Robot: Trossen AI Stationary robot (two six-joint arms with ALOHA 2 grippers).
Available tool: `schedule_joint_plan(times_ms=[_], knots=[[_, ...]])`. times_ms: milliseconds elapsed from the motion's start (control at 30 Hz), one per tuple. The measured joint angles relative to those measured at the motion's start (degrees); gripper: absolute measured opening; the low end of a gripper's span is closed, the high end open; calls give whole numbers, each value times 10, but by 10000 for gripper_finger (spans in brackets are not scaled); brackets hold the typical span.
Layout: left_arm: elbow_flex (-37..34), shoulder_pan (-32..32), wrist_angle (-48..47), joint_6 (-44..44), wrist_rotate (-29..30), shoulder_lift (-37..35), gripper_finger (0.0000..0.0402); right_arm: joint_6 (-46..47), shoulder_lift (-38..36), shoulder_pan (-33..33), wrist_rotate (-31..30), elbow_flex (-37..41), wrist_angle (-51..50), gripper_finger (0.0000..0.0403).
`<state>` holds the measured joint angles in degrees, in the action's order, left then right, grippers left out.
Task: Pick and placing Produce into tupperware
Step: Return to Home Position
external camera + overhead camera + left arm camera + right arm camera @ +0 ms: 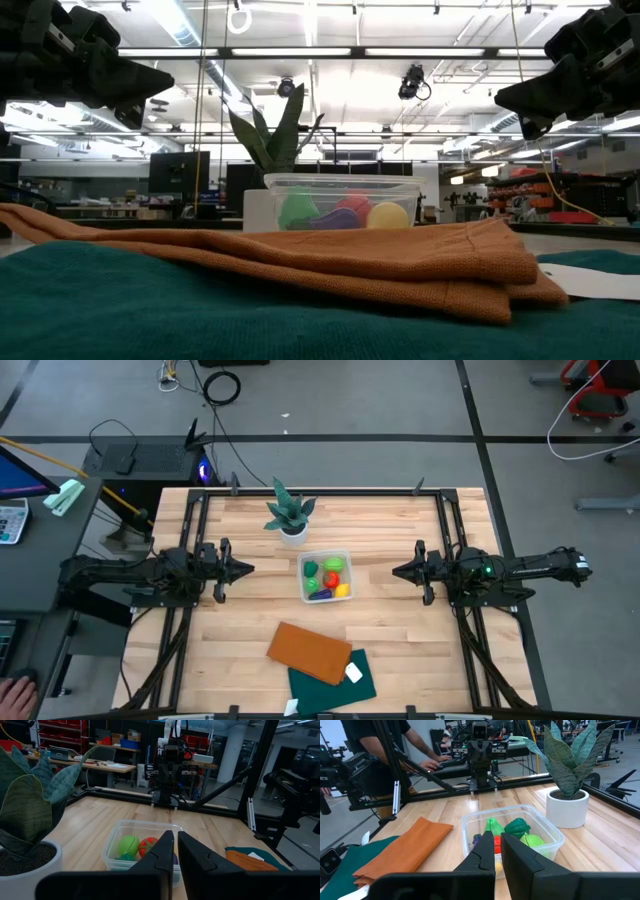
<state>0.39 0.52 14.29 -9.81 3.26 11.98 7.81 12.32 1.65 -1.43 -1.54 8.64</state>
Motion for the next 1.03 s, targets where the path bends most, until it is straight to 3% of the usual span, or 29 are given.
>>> schedule_joint_plan(times_ms=[1033], knots=[[0, 0, 0, 0, 0, 0, 39, 0, 0, 0, -2, 0, 0, 1]])
